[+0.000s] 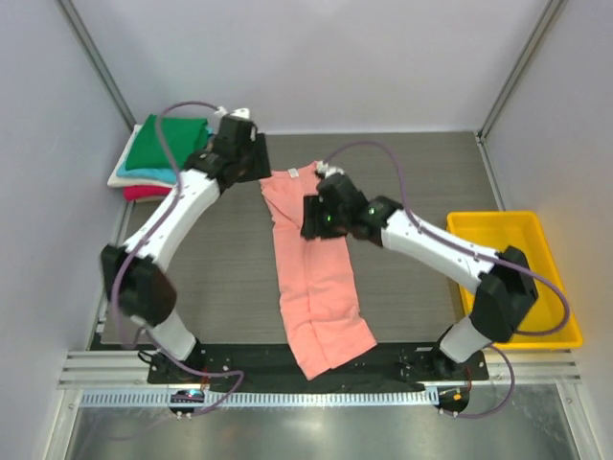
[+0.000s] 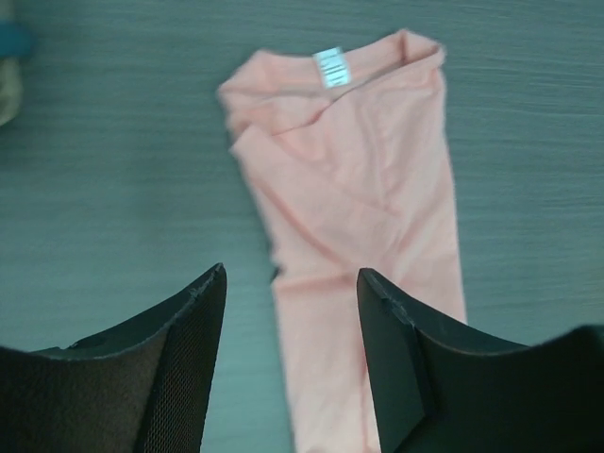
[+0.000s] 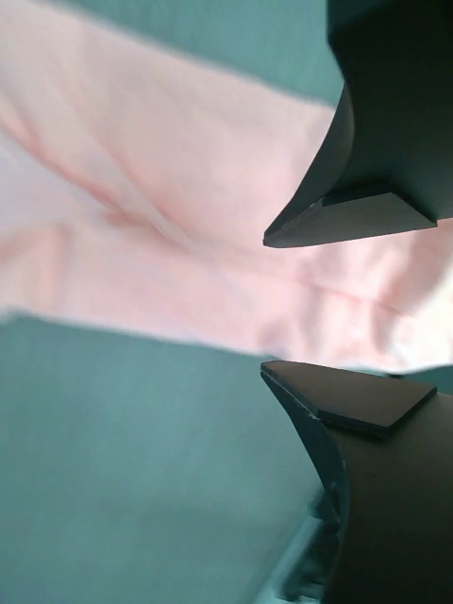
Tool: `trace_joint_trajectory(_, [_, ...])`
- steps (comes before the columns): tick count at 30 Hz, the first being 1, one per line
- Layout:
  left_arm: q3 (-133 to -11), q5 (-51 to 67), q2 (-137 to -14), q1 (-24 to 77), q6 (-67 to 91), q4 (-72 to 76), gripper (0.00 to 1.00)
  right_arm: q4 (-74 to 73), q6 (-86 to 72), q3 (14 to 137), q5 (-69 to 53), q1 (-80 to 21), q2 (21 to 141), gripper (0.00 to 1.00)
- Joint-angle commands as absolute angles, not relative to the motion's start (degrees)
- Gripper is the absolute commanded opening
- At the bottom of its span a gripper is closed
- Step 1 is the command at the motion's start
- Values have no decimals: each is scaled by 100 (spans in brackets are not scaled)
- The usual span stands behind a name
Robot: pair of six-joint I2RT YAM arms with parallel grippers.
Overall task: Fold and stack the t-shirts
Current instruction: Fold the tshirt
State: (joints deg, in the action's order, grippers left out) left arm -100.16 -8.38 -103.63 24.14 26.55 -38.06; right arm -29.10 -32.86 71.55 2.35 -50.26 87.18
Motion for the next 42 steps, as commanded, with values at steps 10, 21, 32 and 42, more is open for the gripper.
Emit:
trace_joint_trajectory(10, [-5986,-1344,-5407,2329,2821,-4103,58,-3190,-2179,10677,-649,-3595,12347,57])
trace_joint_trajectory(21, [-5020,-1600,-3367,2329,3067,-4588,62,-3357,-2697,12567,-993,-3016,14404,58])
trace_joint_trajectory(32, [-4983,-1125,-3586,2329,2944,-4517,61,-2788,-3902,14502,-114,-2198,16040,61])
trace_joint_trajectory(42, [-4948,-1116,-3568,2320,2892,-4474,61,-1046,-3946,14748,-720,-2004,16436,67])
